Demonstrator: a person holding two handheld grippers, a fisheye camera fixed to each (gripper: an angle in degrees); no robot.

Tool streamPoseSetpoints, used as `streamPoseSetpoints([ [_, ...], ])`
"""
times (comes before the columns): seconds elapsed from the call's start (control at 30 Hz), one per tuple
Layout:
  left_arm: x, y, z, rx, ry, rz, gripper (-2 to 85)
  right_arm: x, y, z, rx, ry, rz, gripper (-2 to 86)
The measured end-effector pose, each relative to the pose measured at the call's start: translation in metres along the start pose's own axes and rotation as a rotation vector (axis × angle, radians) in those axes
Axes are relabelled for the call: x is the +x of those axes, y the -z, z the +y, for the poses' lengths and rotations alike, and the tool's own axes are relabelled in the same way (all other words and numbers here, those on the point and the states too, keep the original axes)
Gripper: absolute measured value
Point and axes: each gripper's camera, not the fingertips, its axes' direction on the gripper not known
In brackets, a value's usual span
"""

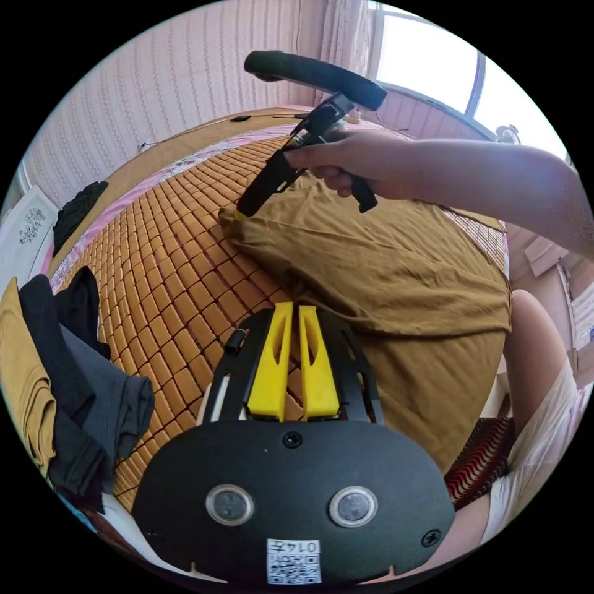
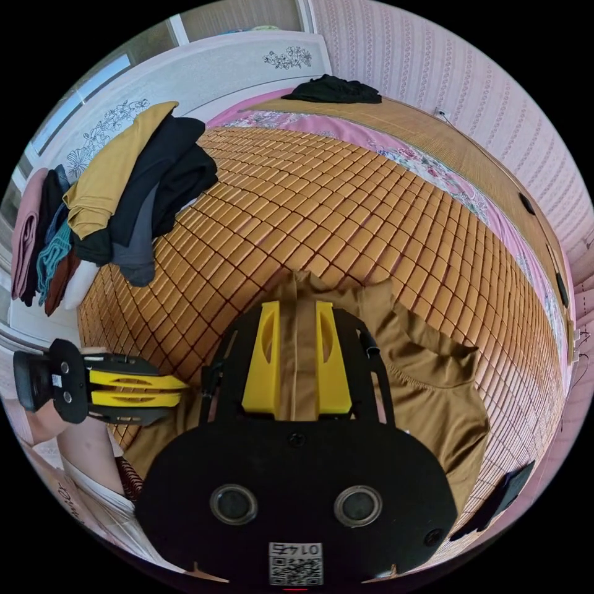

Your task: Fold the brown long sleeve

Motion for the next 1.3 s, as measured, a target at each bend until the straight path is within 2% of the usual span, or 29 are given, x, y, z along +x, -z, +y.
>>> streamPoseSetpoints([
  [0.1, -0.005, 0.008, 0.005, 0.008, 0.019, -0.008, -0.8, -0.002, -0.005, -0.017, 0.001, 0.035, -0.037, 1.0],
  [0.2, -0.014, 0.013, 0.007, 0.030, 0.077, 0.027, -0.9, -0.002, -0.009, -0.031, -0.044, 0.059, -0.017, -0.4],
  [0.37, -0.023, 0.026, 0.009, 0.073, 0.203, 0.057, -0.9, 0.007, 0.009, -0.052, -0.016, 0.003, -0.043, -0.7],
  [0.47, -0.023, 0.019, 0.005, 0.027, 0.215, 0.002, -0.9, 0.003, 0.001, -0.057, -0.093, 0.036, -0.004, -0.4],
  [0.53, -0.021, 0.014, 0.003, 0.031, 0.215, -0.019, -0.7, -0.003, 0.005, -0.049, -0.073, 0.055, 0.019, 0.4],
  [0.67, -0.018, 0.012, -0.006, 0.005, 0.233, -0.040, 2.9, 0.017, 0.060, -0.014, 0.021, 0.024, 0.129, 8.6],
  [0.73, -0.021, 0.014, -0.007, 0.004, 0.289, -0.052, 5.7, 0.039, 0.108, 0.022, 0.131, -0.050, 0.132, 9.7],
  [0.87, -0.017, 0.035, 0.003, 0.073, 0.340, -0.059, 6.3, 0.069, 0.212, 0.162, 0.296, -0.131, 0.110, 10.0],
  [1.03, 0.010, 0.061, 0.020, 0.140, 0.305, 0.060, 5.3, 0.057, 0.272, 0.366, 0.201, -0.282, 0.250, 8.6],
  [1.17, 0.065, 0.061, 0.021, 0.126, 0.202, 0.206, 4.1, 0.055, 0.297, 0.514, 0.135, -0.594, 0.426, 8.1],
  [1.3, 0.125, 0.051, -0.005, 0.059, 0.045, 0.320, 2.2, 0.094, 0.323, 0.597, 0.280, -0.901, 0.490, 10.0],
])
